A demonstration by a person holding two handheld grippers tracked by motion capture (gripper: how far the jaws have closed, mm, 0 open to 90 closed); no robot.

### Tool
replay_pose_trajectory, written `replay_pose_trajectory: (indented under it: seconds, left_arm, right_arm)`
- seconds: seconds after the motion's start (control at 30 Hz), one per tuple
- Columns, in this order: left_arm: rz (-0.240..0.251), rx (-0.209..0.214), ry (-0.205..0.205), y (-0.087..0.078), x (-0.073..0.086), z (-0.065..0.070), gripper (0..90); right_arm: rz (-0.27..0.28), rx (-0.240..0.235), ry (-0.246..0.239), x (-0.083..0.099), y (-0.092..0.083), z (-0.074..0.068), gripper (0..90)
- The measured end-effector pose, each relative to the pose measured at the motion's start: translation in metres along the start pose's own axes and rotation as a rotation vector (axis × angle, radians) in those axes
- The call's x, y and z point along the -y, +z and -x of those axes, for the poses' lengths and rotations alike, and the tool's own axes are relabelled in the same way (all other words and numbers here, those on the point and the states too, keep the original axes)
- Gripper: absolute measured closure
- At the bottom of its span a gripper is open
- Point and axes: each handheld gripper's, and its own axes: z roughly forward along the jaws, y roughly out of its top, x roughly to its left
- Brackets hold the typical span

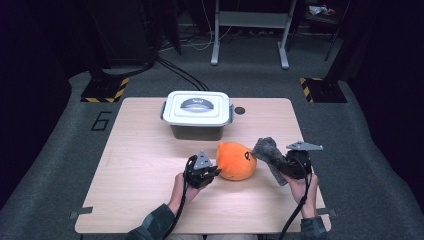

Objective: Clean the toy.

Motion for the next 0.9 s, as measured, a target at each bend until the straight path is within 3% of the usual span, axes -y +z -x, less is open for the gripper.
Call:
replay_pose_trajectory:
  seconds: [0.2,0.47,0.73,0.9]
  left_arm:
    - [-0.001,0.002,0.013,0.0,-0.002,-0.001,81.9]
    - [-0.001,0.005,0.03,0.0,-0.007,0.0,81.9]
    - [0.002,0.015,0.044,0.001,-0.01,0.002,82.0]
    - [0.005,0.025,0.061,0.001,-0.011,0.005,82.3]
  right_arm:
    - [0.007,-0.045,-0.037,-0.015,0.001,-0.018,72.5]
    - [-0.008,-0.085,-0.106,-0.032,0.016,-0.041,72.3]
    - [-0.025,-0.1,-0.18,-0.049,0.031,-0.065,72.3]
    - [-0.045,-0.11,-0.216,-0.05,0.043,-0.077,72.3]
